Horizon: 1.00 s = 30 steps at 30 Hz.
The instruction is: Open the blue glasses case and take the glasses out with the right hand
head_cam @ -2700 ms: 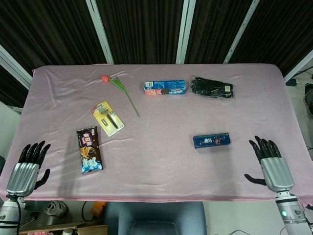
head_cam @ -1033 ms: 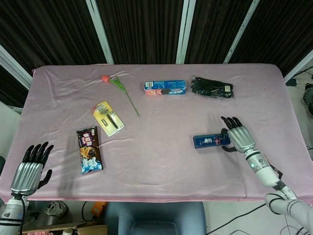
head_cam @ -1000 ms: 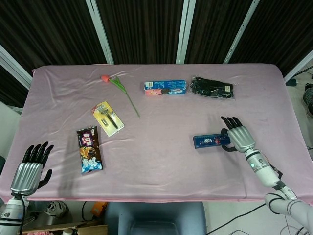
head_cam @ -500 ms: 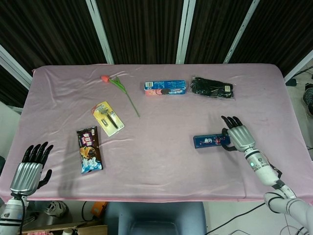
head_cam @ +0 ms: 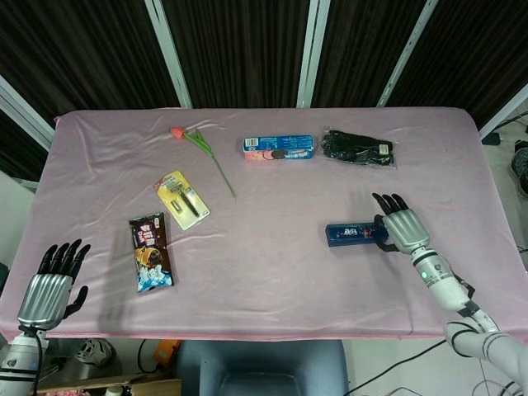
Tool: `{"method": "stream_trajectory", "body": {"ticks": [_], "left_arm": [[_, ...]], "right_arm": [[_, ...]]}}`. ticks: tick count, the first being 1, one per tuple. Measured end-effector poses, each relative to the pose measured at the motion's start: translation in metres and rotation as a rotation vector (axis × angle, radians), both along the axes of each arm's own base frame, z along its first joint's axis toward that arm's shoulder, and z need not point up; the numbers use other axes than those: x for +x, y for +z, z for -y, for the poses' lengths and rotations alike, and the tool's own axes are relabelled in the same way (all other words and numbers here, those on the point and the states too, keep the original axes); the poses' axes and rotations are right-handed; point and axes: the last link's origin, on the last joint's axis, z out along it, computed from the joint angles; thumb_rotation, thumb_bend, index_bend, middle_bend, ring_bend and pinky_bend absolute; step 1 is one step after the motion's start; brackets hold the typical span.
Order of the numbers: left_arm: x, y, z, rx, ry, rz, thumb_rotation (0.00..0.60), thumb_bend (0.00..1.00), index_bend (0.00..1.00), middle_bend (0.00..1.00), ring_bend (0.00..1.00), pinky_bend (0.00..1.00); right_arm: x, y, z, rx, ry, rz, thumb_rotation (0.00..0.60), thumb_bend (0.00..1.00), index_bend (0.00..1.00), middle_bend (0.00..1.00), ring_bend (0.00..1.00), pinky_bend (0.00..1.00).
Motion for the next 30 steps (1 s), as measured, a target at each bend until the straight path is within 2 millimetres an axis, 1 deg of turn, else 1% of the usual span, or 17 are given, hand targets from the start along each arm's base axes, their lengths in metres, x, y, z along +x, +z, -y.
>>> {"method": "stream_trajectory", "body": {"ticks": [13, 20, 26, 27, 28, 30], "left_arm": [[-0.001, 0.000, -0.001, 0.002, 0.002, -0.001, 0.600, 0.39, 0.00, 0.00, 0.00, 0.00], [-0.001, 0.000, -0.002, 0.000, 0.006, -0.002, 0.600, 0.39, 0.00, 0.00, 0.00, 0.00], [-0.002, -0.001, -0.003, 0.002, 0.010, -0.005, 0.600, 0.39, 0.00, 0.00, 0.00, 0.00], [-0.002, -0.001, -0.003, 0.002, 0.011, -0.005, 0.600, 0.39, 0.00, 0.00, 0.00, 0.00], [-0.002, -0.001, -0.003, 0.002, 0.012, -0.005, 0.600, 0.39, 0.00, 0.00, 0.00, 0.00], [-0.002, -0.002, -0.004, 0.002, 0.015, -0.007, 0.600, 0.39, 0.00, 0.00, 0.00, 0.00]], "right_arm": [[0.010, 0.002, 0.010, -0.010, -0.006, 0.006, 0.600, 0.69, 0.69, 0.06, 0.00, 0.00], [0.010, 0.003, 0.015, -0.014, -0.020, 0.010, 0.600, 0.69, 0.70, 0.06, 0.00, 0.00], [0.010, 0.008, 0.030, -0.051, -0.057, 0.025, 0.600, 0.69, 0.70, 0.07, 0.00, 0.00], [0.009, 0.009, 0.034, -0.058, -0.068, 0.024, 0.600, 0.69, 0.69, 0.07, 0.00, 0.00], [0.008, 0.010, 0.036, -0.062, -0.079, 0.022, 0.600, 0.69, 0.65, 0.07, 0.00, 0.00], [0.004, 0.011, 0.041, -0.068, -0.110, 0.012, 0.600, 0.68, 0.54, 0.07, 0.00, 0.00]]}}
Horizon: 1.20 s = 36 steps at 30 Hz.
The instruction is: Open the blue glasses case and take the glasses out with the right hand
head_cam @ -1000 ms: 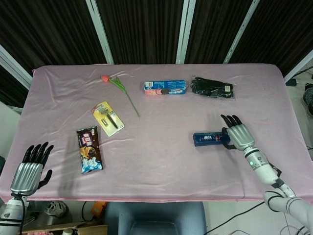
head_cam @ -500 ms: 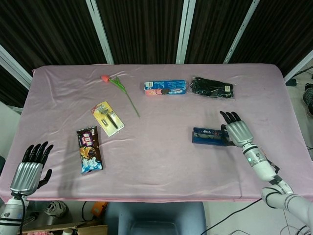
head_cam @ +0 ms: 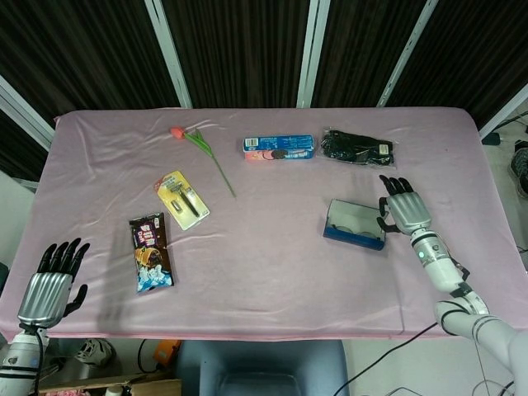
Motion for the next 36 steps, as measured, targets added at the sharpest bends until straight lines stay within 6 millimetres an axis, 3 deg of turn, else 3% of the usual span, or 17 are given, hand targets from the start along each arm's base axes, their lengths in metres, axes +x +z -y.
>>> {"method": "stream_trajectory", "body": {"ticks": [2, 4, 6, 11, 16, 21, 36], "left_arm": [[0.000, 0.000, 0.000, 0.000, 0.001, -0.001, 0.600, 0.39, 0.00, 0.00, 0.00, 0.00], [0.000, -0.001, 0.000, 0.000, 0.000, 0.000, 0.600, 0.39, 0.00, 0.00, 0.00, 0.00], [0.000, 0.000, 0.000, 0.000, -0.001, 0.001, 0.600, 0.39, 0.00, 0.00, 0.00, 0.00], [0.000, -0.002, -0.001, -0.007, 0.000, 0.000, 0.600, 0.39, 0.00, 0.00, 0.00, 0.00], [0.001, -0.002, 0.000, -0.008, -0.004, 0.000, 0.600, 0.39, 0.00, 0.00, 0.00, 0.00], [0.001, 0.000, 0.001, -0.005, -0.005, 0.003, 0.600, 0.41, 0.00, 0.00, 0.00, 0.00], [0.001, 0.003, 0.003, 0.000, -0.008, 0.011, 0.600, 0.41, 0.00, 0.00, 0.00, 0.00]], "right_arm": [[-0.004, 0.001, 0.004, -0.004, -0.033, -0.007, 0.600, 0.57, 0.36, 0.04, 0.00, 0.00], [-0.008, 0.002, 0.008, -0.018, -0.071, 0.004, 0.600, 0.46, 0.28, 0.02, 0.00, 0.00], [-0.009, 0.005, 0.010, -0.038, -0.093, 0.031, 0.600, 0.42, 0.26, 0.01, 0.00, 0.00], [-0.003, 0.007, 0.003, -0.029, -0.048, 0.052, 0.600, 0.42, 0.28, 0.01, 0.00, 0.00], [0.018, 0.004, -0.013, 0.030, 0.028, 0.091, 0.600, 0.43, 0.37, 0.01, 0.00, 0.00], [0.043, 0.000, -0.028, 0.102, 0.092, 0.093, 0.600, 0.53, 0.44, 0.01, 0.00, 0.00], [0.079, -0.040, -0.022, 0.196, 0.105, 0.003, 0.600, 0.57, 0.48, 0.01, 0.00, 0.00]]}}
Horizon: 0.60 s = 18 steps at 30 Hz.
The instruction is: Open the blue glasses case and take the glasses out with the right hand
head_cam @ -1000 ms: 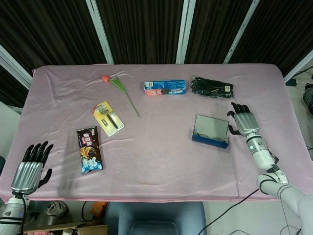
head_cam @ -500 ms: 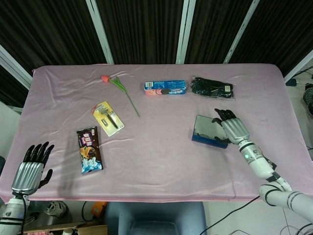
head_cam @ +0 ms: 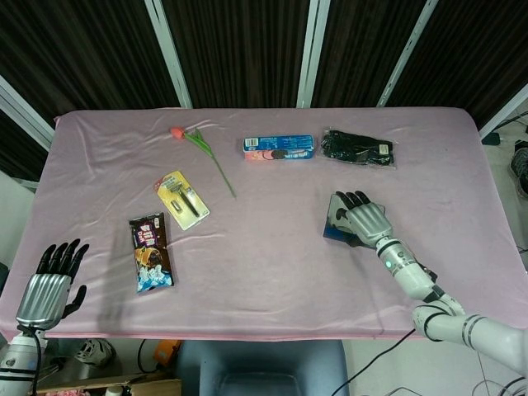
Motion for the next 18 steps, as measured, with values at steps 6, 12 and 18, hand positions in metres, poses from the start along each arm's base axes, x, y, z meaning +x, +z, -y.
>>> {"method": "stream_trajectory", "body": {"ticks": [6, 12, 18], "left_arm": [[0.000, 0.001, 0.000, 0.003, -0.002, 0.003, 0.600, 0.41, 0.00, 0.00, 0.00, 0.00], [0.000, 0.003, 0.001, 0.008, -0.004, 0.006, 0.600, 0.41, 0.00, 0.00, 0.00, 0.00], [0.000, 0.004, 0.001, 0.010, -0.006, 0.010, 0.600, 0.41, 0.00, 0.00, 0.00, 0.00]], "right_arm": [[0.004, -0.012, -0.001, 0.016, 0.000, -0.016, 0.600, 0.57, 0.49, 0.01, 0.00, 0.00], [0.010, -0.023, -0.003, 0.037, 0.018, -0.029, 0.600, 0.57, 0.49, 0.01, 0.00, 0.00], [0.025, -0.035, -0.004, 0.060, 0.048, -0.028, 0.600, 0.57, 0.49, 0.01, 0.00, 0.00]]}}
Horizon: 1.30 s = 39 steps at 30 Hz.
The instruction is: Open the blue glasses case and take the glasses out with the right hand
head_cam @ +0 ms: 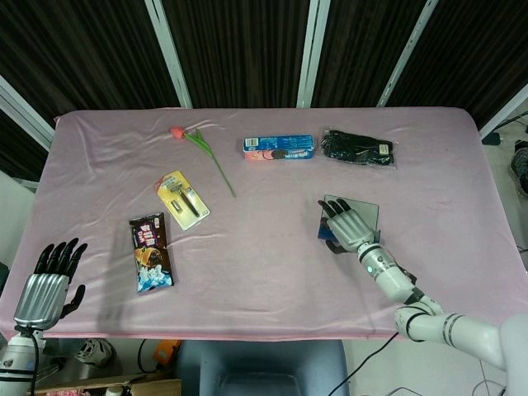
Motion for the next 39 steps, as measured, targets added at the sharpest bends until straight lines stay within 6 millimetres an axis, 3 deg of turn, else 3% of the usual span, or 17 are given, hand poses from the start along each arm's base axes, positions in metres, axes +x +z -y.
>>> {"method": "stream_trajectory", "body": {"ticks": [10, 17, 22, 30, 34, 39], "left_arm": [[0.000, 0.004, 0.001, 0.014, -0.004, 0.010, 0.600, 0.41, 0.00, 0.00, 0.00, 0.00], [0.001, 0.004, 0.003, 0.011, -0.013, 0.012, 0.600, 0.41, 0.00, 0.00, 0.00, 0.00], [0.004, 0.001, 0.006, 0.001, -0.026, 0.007, 0.600, 0.41, 0.00, 0.00, 0.00, 0.00], [0.005, -0.002, 0.007, -0.010, -0.032, 0.002, 0.600, 0.41, 0.00, 0.00, 0.00, 0.00], [0.005, -0.003, 0.006, -0.016, -0.031, -0.002, 0.600, 0.41, 0.00, 0.00, 0.00, 0.00], [0.005, -0.006, 0.005, -0.018, -0.026, -0.010, 0.600, 0.41, 0.00, 0.00, 0.00, 0.00]], "right_arm": [[0.041, -0.022, -0.013, 0.051, 0.099, 0.009, 0.600, 0.57, 0.50, 0.01, 0.00, 0.00], [0.052, -0.027, -0.045, 0.112, 0.186, -0.010, 0.600, 0.57, 0.50, 0.01, 0.00, 0.00], [0.039, -0.014, -0.077, 0.172, 0.209, -0.063, 0.600, 0.57, 0.50, 0.01, 0.00, 0.00], [-0.003, 0.021, -0.114, 0.156, 0.200, -0.165, 0.600, 0.57, 0.50, 0.01, 0.00, 0.00], [-0.020, 0.031, -0.120, 0.145, 0.168, -0.181, 0.600, 0.57, 0.49, 0.01, 0.00, 0.00], [-0.042, 0.040, -0.111, 0.105, 0.125, -0.214, 0.600, 0.58, 0.49, 0.01, 0.00, 0.00]]}}
